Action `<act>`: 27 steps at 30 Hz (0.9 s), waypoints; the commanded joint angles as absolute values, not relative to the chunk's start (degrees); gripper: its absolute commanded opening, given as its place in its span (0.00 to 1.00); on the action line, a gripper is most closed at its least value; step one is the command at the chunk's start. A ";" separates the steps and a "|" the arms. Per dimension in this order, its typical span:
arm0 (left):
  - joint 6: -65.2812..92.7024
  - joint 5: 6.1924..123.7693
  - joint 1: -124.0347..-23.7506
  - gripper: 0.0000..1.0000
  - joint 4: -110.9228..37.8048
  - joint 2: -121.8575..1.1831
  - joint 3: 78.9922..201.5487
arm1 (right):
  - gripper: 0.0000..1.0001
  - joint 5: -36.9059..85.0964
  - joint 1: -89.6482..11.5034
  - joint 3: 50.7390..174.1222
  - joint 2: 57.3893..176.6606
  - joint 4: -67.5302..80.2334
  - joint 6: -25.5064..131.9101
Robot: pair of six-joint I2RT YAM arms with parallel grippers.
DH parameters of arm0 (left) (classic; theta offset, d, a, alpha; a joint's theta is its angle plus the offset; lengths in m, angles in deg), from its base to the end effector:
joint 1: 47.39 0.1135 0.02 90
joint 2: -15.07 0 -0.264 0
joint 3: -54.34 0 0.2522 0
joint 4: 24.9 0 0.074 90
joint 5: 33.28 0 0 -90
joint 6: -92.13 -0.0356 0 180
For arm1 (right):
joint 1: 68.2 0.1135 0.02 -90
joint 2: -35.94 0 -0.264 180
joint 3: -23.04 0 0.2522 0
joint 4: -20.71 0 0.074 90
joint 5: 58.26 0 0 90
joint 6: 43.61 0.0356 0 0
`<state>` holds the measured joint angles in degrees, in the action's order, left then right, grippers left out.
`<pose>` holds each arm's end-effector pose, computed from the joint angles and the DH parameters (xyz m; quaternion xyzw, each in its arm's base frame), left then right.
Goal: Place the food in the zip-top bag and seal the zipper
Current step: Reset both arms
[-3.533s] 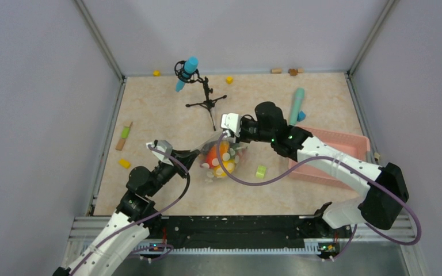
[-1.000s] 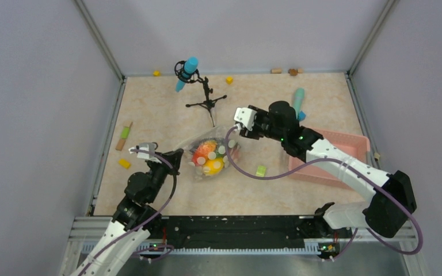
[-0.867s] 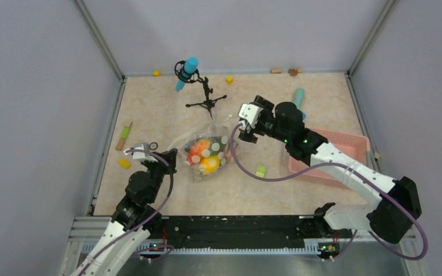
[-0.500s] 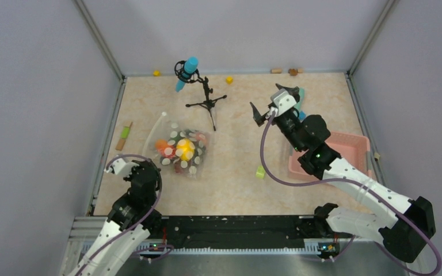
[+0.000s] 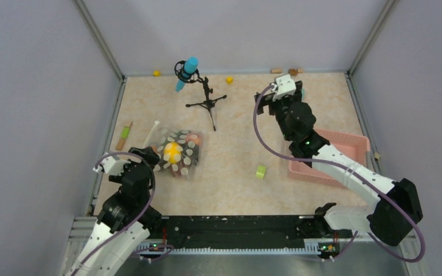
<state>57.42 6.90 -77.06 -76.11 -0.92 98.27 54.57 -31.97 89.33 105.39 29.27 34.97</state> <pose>0.0813 -0.0150 0.2661 -0.3938 0.6873 -0.0774 0.6054 0.2384 0.1576 0.3569 -0.1326 0.6626 0.0257 0.7367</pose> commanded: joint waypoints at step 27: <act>34.31 19.86 -76.95 0.97 -73.03 -23.51 125.79 | 0.99 52.67 -39.46 89.40 93.02 25.74 56.23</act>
<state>36.54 20.27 -77.09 -75.26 -25.05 125.68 53.06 -39.25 88.91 94.84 23.39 55.25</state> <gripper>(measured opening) 0.972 0.988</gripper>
